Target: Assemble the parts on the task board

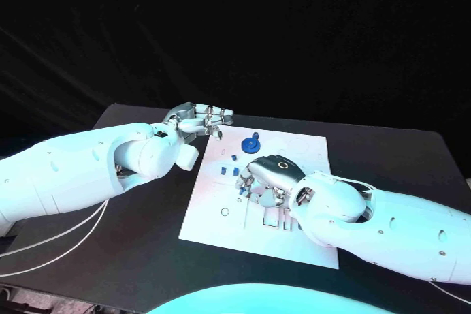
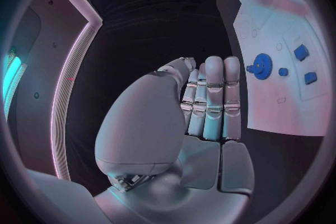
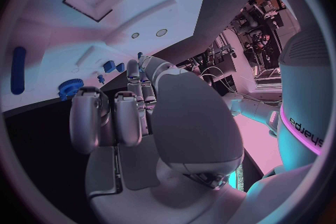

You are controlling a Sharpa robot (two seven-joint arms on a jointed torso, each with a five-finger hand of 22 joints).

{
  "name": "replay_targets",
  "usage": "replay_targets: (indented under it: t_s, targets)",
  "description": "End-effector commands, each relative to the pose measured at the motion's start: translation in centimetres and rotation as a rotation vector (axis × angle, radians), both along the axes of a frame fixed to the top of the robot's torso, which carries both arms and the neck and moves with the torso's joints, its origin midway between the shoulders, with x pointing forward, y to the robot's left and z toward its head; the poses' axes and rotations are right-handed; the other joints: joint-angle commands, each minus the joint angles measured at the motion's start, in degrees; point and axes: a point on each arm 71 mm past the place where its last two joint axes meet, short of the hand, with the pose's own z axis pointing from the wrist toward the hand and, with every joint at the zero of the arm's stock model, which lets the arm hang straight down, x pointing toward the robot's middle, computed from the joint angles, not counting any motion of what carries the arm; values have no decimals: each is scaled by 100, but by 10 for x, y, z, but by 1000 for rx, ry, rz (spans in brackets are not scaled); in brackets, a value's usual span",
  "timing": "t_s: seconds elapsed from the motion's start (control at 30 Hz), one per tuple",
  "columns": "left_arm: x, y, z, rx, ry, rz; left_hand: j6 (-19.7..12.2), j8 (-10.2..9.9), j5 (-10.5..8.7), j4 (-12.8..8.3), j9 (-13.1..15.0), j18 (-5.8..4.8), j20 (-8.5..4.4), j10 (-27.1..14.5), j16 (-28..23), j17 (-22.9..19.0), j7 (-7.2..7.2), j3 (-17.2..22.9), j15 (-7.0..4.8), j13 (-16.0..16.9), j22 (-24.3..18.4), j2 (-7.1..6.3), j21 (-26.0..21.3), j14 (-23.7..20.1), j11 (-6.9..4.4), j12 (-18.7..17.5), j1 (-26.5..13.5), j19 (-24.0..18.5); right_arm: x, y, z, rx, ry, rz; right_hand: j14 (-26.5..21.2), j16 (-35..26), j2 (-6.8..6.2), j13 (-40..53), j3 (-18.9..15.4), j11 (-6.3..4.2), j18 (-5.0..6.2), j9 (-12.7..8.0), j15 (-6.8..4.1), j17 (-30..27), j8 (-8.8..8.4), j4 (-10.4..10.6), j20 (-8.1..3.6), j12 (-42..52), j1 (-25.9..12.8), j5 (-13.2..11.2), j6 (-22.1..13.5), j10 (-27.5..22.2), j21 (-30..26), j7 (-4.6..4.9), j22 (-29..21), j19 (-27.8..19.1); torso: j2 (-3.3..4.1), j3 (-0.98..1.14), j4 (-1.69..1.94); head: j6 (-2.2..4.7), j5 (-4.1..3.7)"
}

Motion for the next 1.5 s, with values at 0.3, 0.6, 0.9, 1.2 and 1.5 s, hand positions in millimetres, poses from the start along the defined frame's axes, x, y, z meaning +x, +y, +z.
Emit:
replay_targets:
  t_s: [0.3, 0.6, 0.9, 1.2, 1.5]
  targets:
    - [0, -5, 1, -7, -6, -22, -18, 32, 6, -28, -9, 84, 17, -45, -37, -9, 6, -4, 22, 9, 3, 48, -12, -23, 15, 28, 4, -17, 0, 5, -13, -41, 4, 15, 290, -1, -10, 1, 42, 10, -58, 7, -30, -8, 30, 1, 1, -22, -57, -6, 20, 23, 18, 36, 937, 43, 5, 5, -3, -78, 126]
    - [0, -6, 1, -8, -4, -27, -18, 32, 6, -28, -9, 84, 17, -45, -37, -9, 6, -4, 22, 9, 3, 48, -12, -23, 15, 28, 4, -17, 3, 6, -18, -65, 4, 9, 290, -2, -13, -5, 46, 14, -58, 10, -27, -13, 23, -2, 4, -36, -102, -13, 15, 25, 16, 38, 939, 42, 5, 7, -2, -102, 161]
    - [0, -6, 1, -7, -2, -28, -18, 32, 6, -28, -9, 84, 17, -45, -37, -9, 6, -4, 22, 9, 3, 48, -12, -23, 15, 28, 4, -17, 4, 7, -20, -75, 6, 10, 290, -2, -14, -5, 45, 13, -59, 11, -26, -13, 23, -3, 4, -39, -112, -12, 14, 26, 20, 38, 942, 45, 3, 6, 2, -131, 185]
    - [0, -7, 1, -8, 0, -30, -18, 32, 6, -28, -9, 84, 17, -45, -37, -9, 6, -4, 22, 9, 3, 48, -12, -23, 15, 28, 4, -17, 4, 8, -22, -84, 11, 12, 290, -2, -15, -6, 46, 12, -59, 12, -26, -13, 23, -5, 5, -40, -118, -11, 16, 29, 22, 37, 943, 46, 3, 5, -3, -145, 203]
    - [0, -7, 1, -7, 2, -30, -18, 32, 6, -28, -9, 84, 17, -45, -37, -9, 6, -4, 22, 9, 3, 48, -12, -23, 15, 28, 4, -17, 5, 9, -24, -95, 17, 11, 289, -2, -14, -6, 47, 11, -58, 13, -26, -15, 23, -7, 5, -40, -124, -10, 17, 32, 17, 35, 942, 43, 3, 4, 3, -175, 223]
